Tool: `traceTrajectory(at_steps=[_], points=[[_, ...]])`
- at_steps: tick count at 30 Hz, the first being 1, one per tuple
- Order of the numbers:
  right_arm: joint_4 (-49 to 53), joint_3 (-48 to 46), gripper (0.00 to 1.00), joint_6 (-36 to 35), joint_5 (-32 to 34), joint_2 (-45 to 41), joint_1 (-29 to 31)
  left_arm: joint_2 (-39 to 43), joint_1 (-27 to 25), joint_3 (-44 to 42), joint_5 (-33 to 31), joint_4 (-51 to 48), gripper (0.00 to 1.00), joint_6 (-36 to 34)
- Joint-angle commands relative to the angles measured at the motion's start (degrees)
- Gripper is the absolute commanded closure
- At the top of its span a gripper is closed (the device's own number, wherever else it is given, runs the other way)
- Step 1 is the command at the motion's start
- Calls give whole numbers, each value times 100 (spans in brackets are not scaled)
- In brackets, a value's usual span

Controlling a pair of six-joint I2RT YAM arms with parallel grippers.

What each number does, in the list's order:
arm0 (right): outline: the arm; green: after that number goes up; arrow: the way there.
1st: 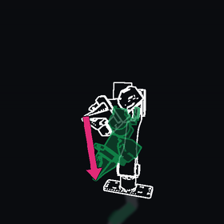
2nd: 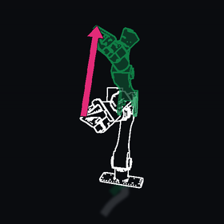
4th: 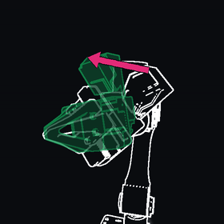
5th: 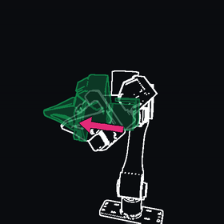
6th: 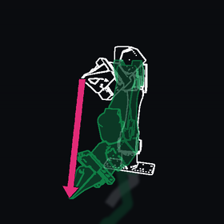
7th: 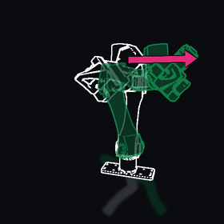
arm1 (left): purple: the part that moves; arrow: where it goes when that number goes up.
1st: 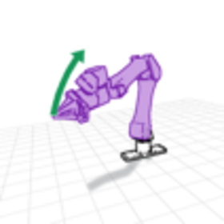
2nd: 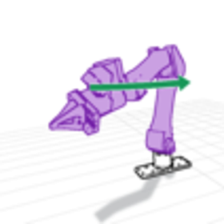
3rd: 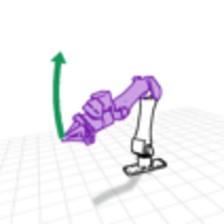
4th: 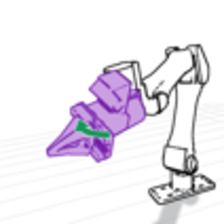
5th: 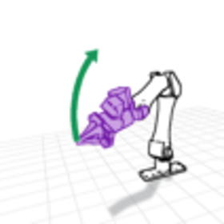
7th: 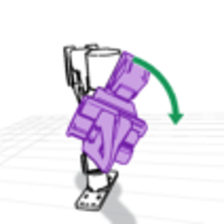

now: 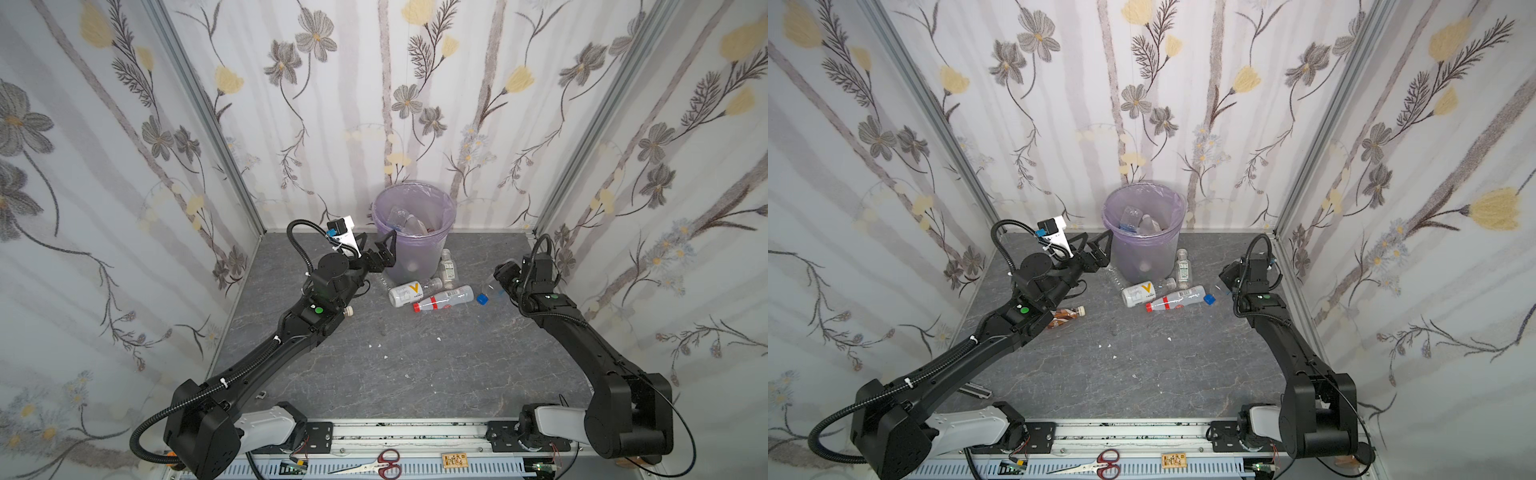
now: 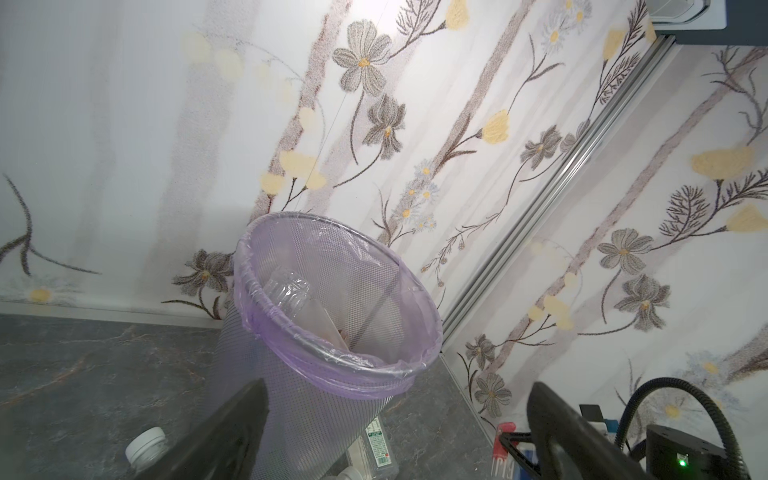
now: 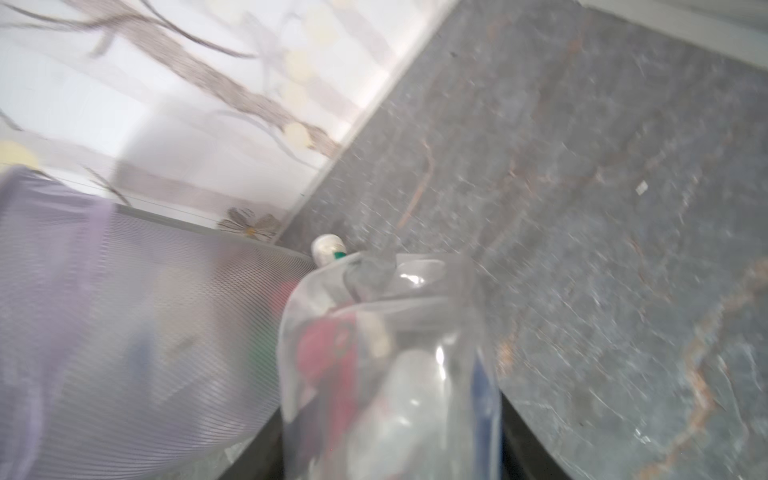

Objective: Throw the plastic bottles in the bin
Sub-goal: 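Lift the clear blue-cap bottle high with the right gripper, then open the right gripper over the bin while the left gripper draws back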

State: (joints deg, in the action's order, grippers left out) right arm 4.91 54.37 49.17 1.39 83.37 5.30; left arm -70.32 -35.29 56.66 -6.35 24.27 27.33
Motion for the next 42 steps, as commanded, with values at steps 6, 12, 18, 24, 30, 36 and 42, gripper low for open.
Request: traceTrajectory(at_steps=[6,12,18,24,30,36,42], points=[[-1245,2071,44,-1537,663,285,777,106,49,203,-31,-242,0,276],[-2525,3145,42,-3075,1177,546,1448,133,89,375,1,-500,0,287],[-4449,3125,41,-3984,1325,290,1687,199,89,413,-99,-650,0,225],[-6254,2555,40,-4152,1779,-119,1689,195,134,431,-181,-756,0,150],[-5343,3525,39,-3776,1626,684,1688,134,171,477,-156,-793,0,118],[-2347,5843,34,-3065,1369,2692,1685,120,192,482,-72,-808,0,156],[-598,7823,24,-2883,513,3852,1704,186,203,433,-72,-834,0,183]])
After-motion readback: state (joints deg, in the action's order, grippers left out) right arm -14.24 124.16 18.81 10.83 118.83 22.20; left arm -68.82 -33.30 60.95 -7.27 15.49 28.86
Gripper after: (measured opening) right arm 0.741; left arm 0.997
